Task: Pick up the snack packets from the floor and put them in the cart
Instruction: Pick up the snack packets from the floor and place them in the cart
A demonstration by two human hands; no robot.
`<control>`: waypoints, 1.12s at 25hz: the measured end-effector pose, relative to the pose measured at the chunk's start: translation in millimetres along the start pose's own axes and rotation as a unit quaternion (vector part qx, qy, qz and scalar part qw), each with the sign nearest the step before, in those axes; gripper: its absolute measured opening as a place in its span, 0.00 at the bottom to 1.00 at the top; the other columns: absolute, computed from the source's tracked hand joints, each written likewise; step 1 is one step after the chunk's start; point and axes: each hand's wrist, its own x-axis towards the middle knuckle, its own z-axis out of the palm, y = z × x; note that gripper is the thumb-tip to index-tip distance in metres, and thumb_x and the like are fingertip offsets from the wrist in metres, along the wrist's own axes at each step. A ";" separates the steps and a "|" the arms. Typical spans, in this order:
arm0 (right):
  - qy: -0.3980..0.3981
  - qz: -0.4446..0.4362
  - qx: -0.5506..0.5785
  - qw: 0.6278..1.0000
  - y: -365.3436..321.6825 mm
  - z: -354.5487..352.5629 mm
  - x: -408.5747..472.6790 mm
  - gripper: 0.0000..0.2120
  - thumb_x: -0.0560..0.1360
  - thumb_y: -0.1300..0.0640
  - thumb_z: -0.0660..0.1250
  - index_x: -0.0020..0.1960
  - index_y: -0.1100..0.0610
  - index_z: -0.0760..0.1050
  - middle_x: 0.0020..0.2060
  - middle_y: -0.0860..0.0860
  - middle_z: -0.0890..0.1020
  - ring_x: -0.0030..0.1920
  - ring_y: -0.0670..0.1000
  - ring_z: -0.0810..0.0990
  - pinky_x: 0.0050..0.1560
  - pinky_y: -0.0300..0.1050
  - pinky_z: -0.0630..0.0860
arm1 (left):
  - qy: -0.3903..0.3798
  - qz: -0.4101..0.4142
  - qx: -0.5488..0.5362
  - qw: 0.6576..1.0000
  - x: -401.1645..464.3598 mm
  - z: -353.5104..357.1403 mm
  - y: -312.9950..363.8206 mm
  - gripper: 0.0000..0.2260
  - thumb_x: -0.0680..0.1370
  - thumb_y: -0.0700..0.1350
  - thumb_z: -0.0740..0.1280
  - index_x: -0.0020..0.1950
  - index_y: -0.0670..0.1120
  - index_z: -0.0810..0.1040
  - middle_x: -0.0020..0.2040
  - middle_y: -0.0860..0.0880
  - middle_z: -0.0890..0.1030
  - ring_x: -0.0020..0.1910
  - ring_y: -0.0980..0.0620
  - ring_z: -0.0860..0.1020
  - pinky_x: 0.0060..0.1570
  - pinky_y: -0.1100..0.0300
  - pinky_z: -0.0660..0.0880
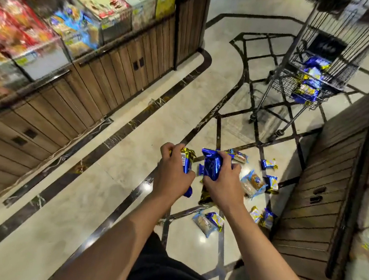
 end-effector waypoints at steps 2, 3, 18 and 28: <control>0.008 0.005 0.021 1.000 -30.7 22.1 30.2 0.35 0.69 0.55 0.71 0.71 0.41 0.58 0.59 0.54 0.66 0.50 0.58 0.78 0.50 0.47 0.76 | -0.008 0.012 -0.001 1.000 42.0 -22.7 -12.0 0.31 0.71 0.43 0.74 0.71 0.52 0.64 0.68 0.54 0.58 0.54 0.47 0.78 0.45 0.56 0.78; 0.008 0.013 0.028 0.999 -45.4 32.3 44.2 0.36 0.68 0.54 0.71 0.70 0.40 0.58 0.59 0.54 0.66 0.50 0.59 0.78 0.52 0.49 0.77 | -0.010 0.015 0.005 1.000 61.5 -34.2 -17.4 0.31 0.72 0.44 0.74 0.71 0.52 0.64 0.68 0.53 0.58 0.54 0.47 0.78 0.42 0.58 0.75; 0.039 -0.028 0.016 0.999 -190.3 59.2 310.6 0.35 0.71 0.55 0.71 0.72 0.42 0.58 0.59 0.52 0.65 0.49 0.55 0.77 0.49 0.47 0.76 | 0.030 0.010 -0.034 0.999 338.0 -109.0 -15.7 0.31 0.73 0.45 0.73 0.72 0.53 0.62 0.68 0.56 0.57 0.56 0.51 0.77 0.52 0.55 0.79; 0.022 -0.034 0.047 0.998 -256.1 28.6 528.7 0.36 0.71 0.55 0.72 0.72 0.43 0.58 0.59 0.52 0.64 0.47 0.52 0.75 0.53 0.49 0.78 | 0.033 -0.002 -0.026 0.999 569.5 -122.8 48.0 0.30 0.72 0.42 0.73 0.69 0.54 0.64 0.67 0.56 0.58 0.54 0.53 0.75 0.55 0.55 0.78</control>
